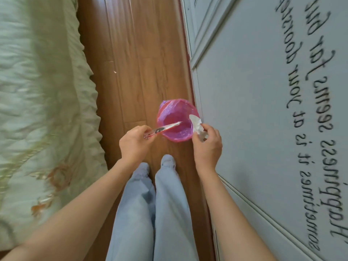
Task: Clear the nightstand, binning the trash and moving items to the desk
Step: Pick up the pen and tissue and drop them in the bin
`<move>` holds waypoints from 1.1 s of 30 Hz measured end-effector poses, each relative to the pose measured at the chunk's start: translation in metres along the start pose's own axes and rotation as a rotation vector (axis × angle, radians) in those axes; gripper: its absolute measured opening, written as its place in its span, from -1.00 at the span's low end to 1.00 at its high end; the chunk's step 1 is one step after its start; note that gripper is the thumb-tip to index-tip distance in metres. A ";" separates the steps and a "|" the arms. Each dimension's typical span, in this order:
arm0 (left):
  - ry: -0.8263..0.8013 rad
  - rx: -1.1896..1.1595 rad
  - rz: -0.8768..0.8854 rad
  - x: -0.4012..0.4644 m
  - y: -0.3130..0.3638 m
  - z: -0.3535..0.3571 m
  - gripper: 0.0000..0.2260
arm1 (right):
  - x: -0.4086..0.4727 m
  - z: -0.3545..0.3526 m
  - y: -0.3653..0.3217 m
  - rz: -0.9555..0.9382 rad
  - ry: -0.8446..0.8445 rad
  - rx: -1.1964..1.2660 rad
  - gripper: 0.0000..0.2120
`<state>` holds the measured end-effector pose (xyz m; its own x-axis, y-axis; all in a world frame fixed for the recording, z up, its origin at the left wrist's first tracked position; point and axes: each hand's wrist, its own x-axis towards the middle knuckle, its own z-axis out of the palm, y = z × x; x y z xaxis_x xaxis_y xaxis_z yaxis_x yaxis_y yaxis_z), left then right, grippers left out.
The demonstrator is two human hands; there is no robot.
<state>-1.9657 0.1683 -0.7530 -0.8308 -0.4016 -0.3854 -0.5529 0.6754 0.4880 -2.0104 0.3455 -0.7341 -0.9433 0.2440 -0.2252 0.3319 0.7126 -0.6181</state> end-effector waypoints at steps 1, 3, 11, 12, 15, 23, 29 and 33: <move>-0.011 0.009 -0.008 0.010 -0.008 0.021 -0.79 | 0.008 0.013 0.012 0.007 -0.004 -0.003 -0.73; -0.038 0.022 -0.021 0.027 -0.022 0.060 -0.79 | 0.020 0.036 0.037 0.021 -0.012 -0.010 -0.73; -0.106 0.084 -0.046 0.079 -0.053 0.176 -0.79 | 0.040 0.092 0.122 0.069 -0.102 -0.075 -0.73; -0.114 0.088 -0.049 0.085 -0.053 0.186 -0.79 | 0.042 0.095 0.129 0.072 -0.111 -0.084 -0.73; -0.133 0.107 -0.016 0.096 -0.053 0.205 -0.78 | 0.049 0.101 0.142 0.090 -0.127 -0.106 -0.73; 0.025 0.209 0.277 0.101 -0.046 0.180 -0.64 | 0.079 0.112 0.131 0.058 -0.175 -0.149 -0.73; 0.075 0.299 0.377 0.103 -0.055 0.157 -0.61 | 0.103 0.148 0.131 0.061 -0.314 -0.223 -0.68; 0.092 0.313 0.315 0.107 -0.064 0.145 -0.66 | 0.117 0.162 0.129 0.073 -0.496 -0.283 -0.52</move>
<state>-2.0094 0.1719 -0.9394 -0.9654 -0.1906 -0.1777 -0.2382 0.9222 0.3047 -2.0764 0.3589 -0.9623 -0.7777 0.0098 -0.6286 0.3163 0.8702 -0.3777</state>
